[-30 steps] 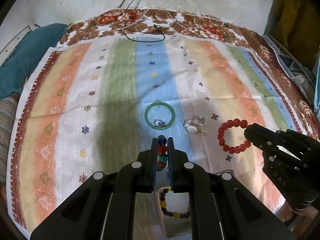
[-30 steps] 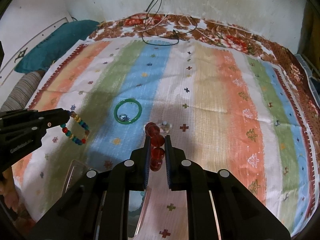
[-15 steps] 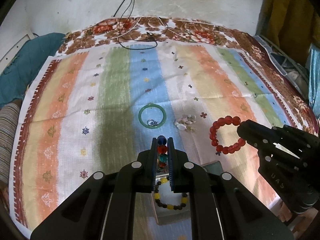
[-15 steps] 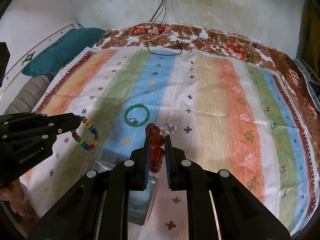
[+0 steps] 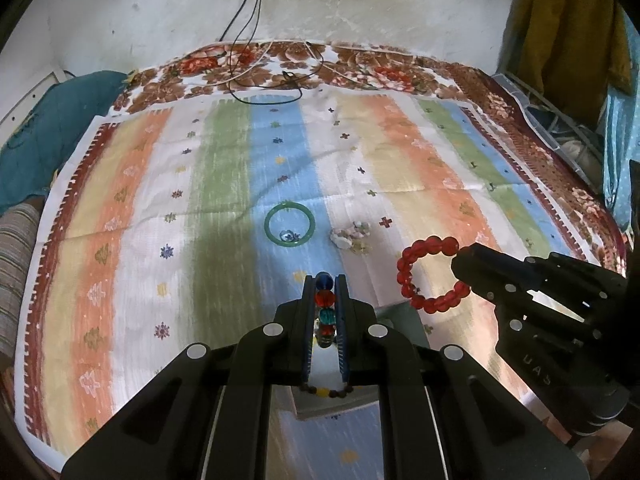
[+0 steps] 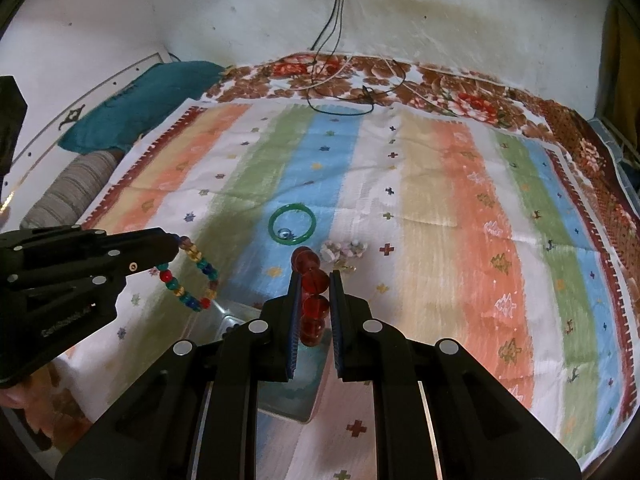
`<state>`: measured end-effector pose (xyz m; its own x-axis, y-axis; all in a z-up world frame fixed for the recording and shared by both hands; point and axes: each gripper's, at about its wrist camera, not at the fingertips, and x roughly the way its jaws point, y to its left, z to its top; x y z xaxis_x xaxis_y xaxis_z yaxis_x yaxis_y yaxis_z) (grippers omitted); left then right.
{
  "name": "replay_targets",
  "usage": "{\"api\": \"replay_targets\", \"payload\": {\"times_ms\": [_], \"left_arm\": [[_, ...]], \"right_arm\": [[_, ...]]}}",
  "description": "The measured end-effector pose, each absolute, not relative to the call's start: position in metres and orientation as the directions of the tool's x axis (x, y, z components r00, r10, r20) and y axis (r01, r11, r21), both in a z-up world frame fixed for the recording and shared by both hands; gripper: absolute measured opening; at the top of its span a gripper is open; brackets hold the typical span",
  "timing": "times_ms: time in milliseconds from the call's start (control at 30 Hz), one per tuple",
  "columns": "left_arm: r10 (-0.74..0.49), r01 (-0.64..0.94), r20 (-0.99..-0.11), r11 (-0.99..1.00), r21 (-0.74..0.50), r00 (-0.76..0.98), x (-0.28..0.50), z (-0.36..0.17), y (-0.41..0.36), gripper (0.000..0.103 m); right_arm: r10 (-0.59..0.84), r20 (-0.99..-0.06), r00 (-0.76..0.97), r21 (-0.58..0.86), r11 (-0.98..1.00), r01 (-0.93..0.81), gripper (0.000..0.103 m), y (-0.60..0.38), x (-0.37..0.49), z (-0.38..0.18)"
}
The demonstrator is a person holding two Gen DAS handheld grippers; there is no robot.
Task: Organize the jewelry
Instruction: 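Carry both bracelets toward the silver tin, then open both tools over the tin to drop the bracelets inside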
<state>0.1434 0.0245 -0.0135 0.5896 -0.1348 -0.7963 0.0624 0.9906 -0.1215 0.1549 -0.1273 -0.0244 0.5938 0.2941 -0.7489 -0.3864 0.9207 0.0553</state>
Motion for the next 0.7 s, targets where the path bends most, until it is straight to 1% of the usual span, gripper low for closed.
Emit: {"api": "replay_targets", "payload": {"times_ms": [400,600,633,667,700], "left_arm": [[-0.142,0.056,-0.794,0.989,-0.135,0.591,0.122,-0.015,0.022,0.009],[-0.153,0.062,-0.805,0.988,-0.144,0.573,0.113,-0.019,0.017,0.009],[-0.153,0.065,-0.814,0.988,-0.142,0.561,0.113,-0.021,0.016,0.009],[-0.148,0.063,-0.824,0.989,-0.136,0.547,0.114,-0.024,0.015,0.01],[-0.131,0.054,-0.828,0.991,-0.122,0.545,0.115,-0.025,0.015,0.015]], "right_arm": [[0.298,-0.731,0.613,0.021,0.909,-0.416,0.014,-0.124,0.13,-0.018],[0.316,-0.745,0.588,0.05,0.905,-0.424,0.014,-0.127,0.127,-0.023],[0.324,-0.749,0.578,0.061,0.902,-0.426,0.015,-0.127,0.127,-0.024],[0.322,-0.751,0.576,0.061,0.903,-0.426,0.023,-0.128,0.126,-0.025],[0.316,-0.751,0.579,0.054,0.904,-0.423,0.031,-0.128,0.126,-0.024]]}}
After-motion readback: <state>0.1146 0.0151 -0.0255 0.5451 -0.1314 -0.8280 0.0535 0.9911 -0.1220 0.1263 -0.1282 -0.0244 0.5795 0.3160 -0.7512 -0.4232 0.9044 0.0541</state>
